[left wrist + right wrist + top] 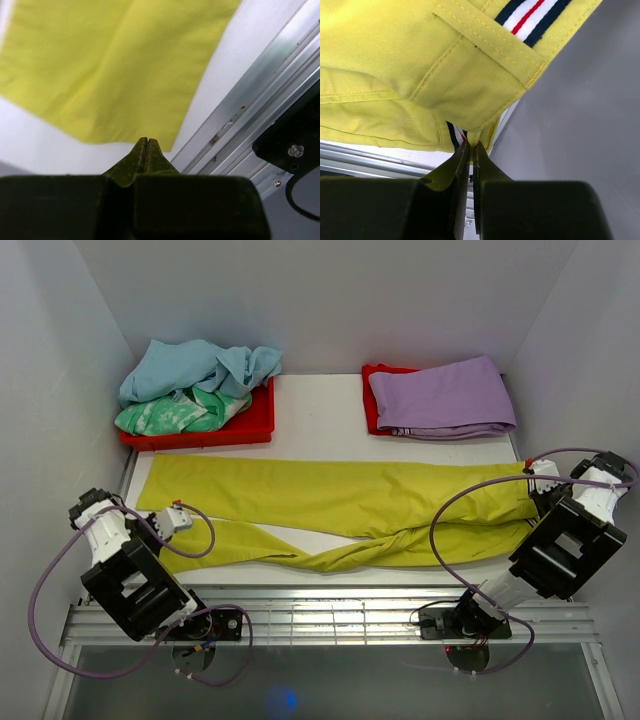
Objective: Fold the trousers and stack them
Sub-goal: Flatten the trousers out
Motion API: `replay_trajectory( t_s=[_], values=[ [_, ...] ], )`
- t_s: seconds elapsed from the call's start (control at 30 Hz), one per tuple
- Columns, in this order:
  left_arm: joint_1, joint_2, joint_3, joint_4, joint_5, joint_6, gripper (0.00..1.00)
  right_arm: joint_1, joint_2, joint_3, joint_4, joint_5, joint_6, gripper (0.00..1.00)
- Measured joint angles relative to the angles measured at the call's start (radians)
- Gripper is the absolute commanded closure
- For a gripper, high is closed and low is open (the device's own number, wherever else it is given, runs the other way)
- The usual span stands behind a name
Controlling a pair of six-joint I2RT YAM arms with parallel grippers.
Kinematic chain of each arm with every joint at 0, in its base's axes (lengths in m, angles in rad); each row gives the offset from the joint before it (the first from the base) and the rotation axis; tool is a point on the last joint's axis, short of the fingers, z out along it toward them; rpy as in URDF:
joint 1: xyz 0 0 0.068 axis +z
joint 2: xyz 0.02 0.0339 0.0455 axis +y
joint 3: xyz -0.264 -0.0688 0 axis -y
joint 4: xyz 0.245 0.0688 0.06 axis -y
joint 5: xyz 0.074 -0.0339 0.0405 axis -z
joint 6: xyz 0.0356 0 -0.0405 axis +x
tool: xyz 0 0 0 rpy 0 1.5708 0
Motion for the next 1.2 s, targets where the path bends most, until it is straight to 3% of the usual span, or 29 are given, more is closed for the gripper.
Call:
replay_trajectory(
  t_s=[0.13, 0.17, 0.2, 0.23, 0.3, 0.33, 0.4, 0.6, 0.87, 0.97, 1.1, 1.13, 1.2],
  values=[
    [0.005, 0.008, 0.169, -0.085, 0.058, -0.064, 1.00, 0.000, 0.000, 0.007, -0.008, -0.011, 0.001, 0.92],
    [0.006, 0.009, 0.196, -0.089, 0.065, -0.075, 0.95, 0.000, 0.000, 0.009, -0.010, -0.013, 0.001, 0.92],
    [0.006, 0.008, 0.211, -0.090, 0.066, -0.082, 0.81, 0.000, 0.000, 0.011, -0.012, -0.015, 0.001, 0.92],
    [0.008, 0.006, 0.210, -0.091, 0.064, -0.083, 0.58, 0.000, 0.000, 0.013, -0.014, -0.017, 0.001, 0.92],
    [0.009, 0.005, 0.180, -0.103, 0.043, -0.095, 0.37, 0.000, 0.000, 0.015, -0.015, -0.020, 0.001, 0.92],
    [0.010, 0.006, 0.161, -0.104, 0.031, -0.100, 0.19, 0.000, 0.000, 0.016, -0.016, -0.021, 0.001, 0.92],
    [0.010, 0.012, 0.122, -0.109, 0.000, -0.121, 0.16, 0.000, 0.000, 0.016, -0.017, -0.023, 0.000, 0.92],
    [0.024, 0.057, 0.058, -0.031, -0.034, -0.161, 0.16, 0.000, 0.000, 0.016, -0.019, -0.023, 0.000, 0.92],
    [0.029, 0.075, -0.040, 0.088, -0.024, -0.094, 0.21, 0.001, 0.000, 0.027, -0.034, -0.023, 0.003, 0.92],
    [0.030, 0.092, -0.061, 0.127, -0.025, -0.065, 0.29, 0.002, 0.000, 0.042, -0.045, -0.023, 0.010, 0.92],
    [0.035, 0.071, -0.088, 0.182, -0.026, -0.025, 0.56, 0.005, 0.002, 0.065, -0.064, -0.023, 0.013, 0.92],
    [0.036, 0.062, -0.093, 0.191, -0.027, -0.016, 0.72, 0.006, 0.002, 0.070, -0.068, -0.024, 0.014, 0.92],
    [0.036, 0.047, -0.098, 0.185, -0.026, -0.003, 0.88, 0.007, 0.002, 0.075, -0.072, -0.027, 0.015, 0.92]
  ],
)
